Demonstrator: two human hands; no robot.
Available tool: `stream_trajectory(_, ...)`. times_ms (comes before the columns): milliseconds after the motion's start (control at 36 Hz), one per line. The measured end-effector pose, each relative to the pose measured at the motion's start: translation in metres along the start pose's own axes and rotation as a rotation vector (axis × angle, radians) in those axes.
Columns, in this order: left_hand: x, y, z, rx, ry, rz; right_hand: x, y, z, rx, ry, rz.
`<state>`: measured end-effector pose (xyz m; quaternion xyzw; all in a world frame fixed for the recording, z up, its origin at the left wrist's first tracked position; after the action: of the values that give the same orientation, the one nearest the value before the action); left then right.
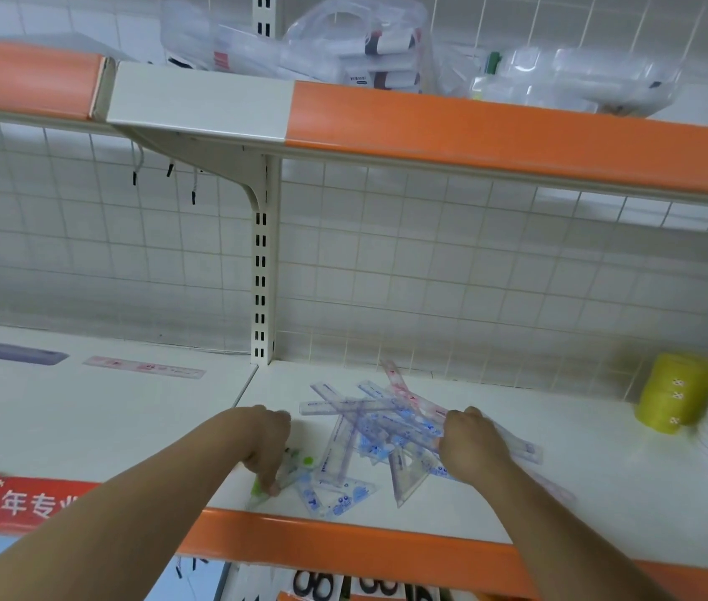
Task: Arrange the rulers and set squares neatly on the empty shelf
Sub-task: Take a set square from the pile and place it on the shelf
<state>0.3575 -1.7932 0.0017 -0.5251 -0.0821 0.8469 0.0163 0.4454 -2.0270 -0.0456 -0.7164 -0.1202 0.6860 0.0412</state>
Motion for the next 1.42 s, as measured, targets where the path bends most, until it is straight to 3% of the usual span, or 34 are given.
stream_trajectory(333, 0.013, -0.006, -0.015, -0.003, -0.062, 0.129, 0.0, 0.001, 0.001, -0.008, -0.001, 0.001)
stream_trajectory(917, 0.02, -0.008, -0.027, -0.023, 0.075, 0.222, 0.001, 0.001, 0.001, 0.011, 0.0, -0.005)
stream_trajectory(1139, 0.012, 0.0, -0.022, -0.038, 0.022, 0.081, -0.001, -0.002, 0.001, 0.013, -0.013, 0.018)
stream_trajectory(1417, 0.006, 0.003, -0.021, 0.052, 0.091, -0.067, -0.002, -0.001, 0.005, -0.009, -0.057, 0.062)
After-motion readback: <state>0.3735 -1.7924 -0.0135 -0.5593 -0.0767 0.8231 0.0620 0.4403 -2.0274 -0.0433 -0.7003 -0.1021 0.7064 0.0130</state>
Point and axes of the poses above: each hand's wrist, its own z-axis away from the middle knuckle, its own x-axis out of the palm, y = z × x, the point moved 2 cm from there along -z, towards the middle knuckle, and after that the axes turned 7 degrees about -z, right-handed, at the moved point
